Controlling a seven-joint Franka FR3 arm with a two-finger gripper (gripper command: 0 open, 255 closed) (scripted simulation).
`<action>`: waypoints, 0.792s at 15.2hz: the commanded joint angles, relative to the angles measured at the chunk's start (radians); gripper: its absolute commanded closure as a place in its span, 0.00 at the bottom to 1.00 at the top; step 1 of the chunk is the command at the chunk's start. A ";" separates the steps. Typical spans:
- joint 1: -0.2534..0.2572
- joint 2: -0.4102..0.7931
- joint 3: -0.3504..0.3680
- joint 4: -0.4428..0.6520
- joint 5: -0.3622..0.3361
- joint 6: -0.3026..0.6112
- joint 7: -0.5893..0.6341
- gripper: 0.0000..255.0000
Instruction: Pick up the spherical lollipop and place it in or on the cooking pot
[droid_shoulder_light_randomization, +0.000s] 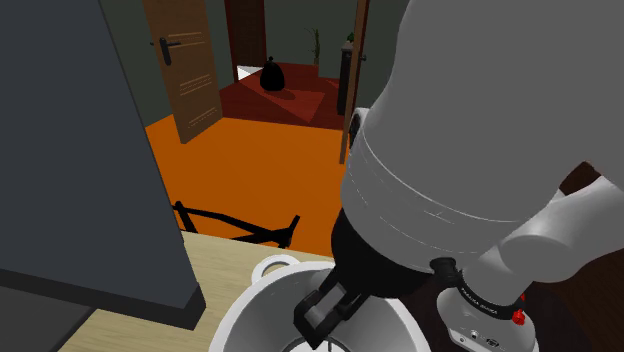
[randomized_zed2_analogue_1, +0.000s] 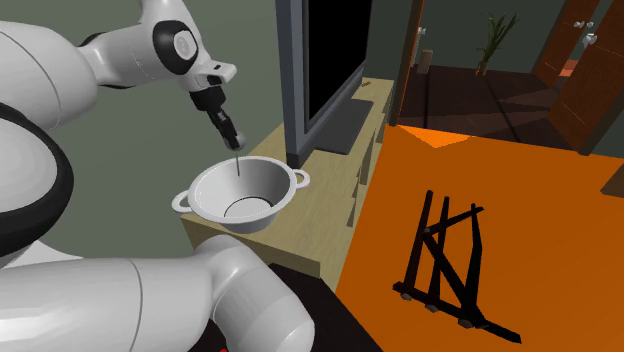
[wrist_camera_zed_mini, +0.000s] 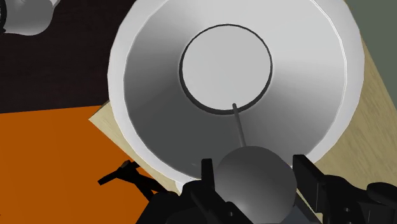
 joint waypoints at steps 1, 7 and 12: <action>0.005 -0.005 0.010 -0.026 0.009 0.023 0.002 1.00; 0.010 -0.007 0.041 -0.084 0.030 0.083 0.004 1.00; 0.009 -0.007 0.041 -0.084 0.030 0.083 0.004 1.00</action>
